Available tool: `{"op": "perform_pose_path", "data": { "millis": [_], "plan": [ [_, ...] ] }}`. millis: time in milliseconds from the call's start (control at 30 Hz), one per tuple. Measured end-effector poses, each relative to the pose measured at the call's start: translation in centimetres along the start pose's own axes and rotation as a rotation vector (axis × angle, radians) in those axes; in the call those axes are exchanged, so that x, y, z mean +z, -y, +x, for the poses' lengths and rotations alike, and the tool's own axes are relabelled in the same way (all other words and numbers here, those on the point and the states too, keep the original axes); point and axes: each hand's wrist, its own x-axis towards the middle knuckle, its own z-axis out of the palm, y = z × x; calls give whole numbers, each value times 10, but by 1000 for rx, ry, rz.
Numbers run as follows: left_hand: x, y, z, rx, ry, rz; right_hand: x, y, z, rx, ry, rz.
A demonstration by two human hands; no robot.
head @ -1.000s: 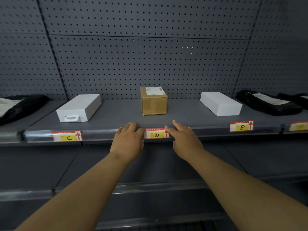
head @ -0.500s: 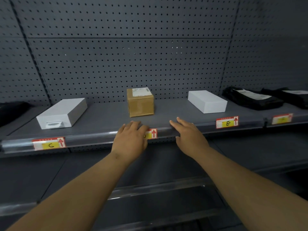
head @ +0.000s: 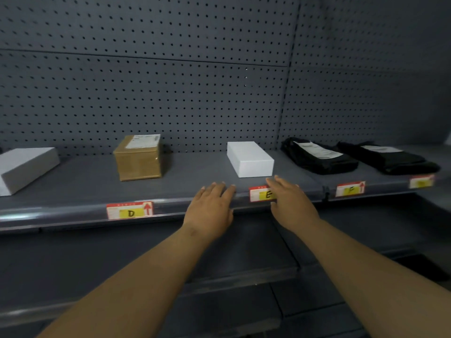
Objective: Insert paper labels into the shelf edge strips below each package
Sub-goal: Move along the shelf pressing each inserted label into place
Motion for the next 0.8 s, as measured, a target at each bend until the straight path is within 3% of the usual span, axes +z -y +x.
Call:
{"op": "perform_pose_path", "data": {
  "millis": [500, 800],
  "plan": [
    [20, -49, 14, -144, 37, 94, 3, -62, 4, -217, 42, 74],
    [18, -51, 14, -172, 20, 80, 9, -66, 2, -225, 19, 139]
  ]
}}
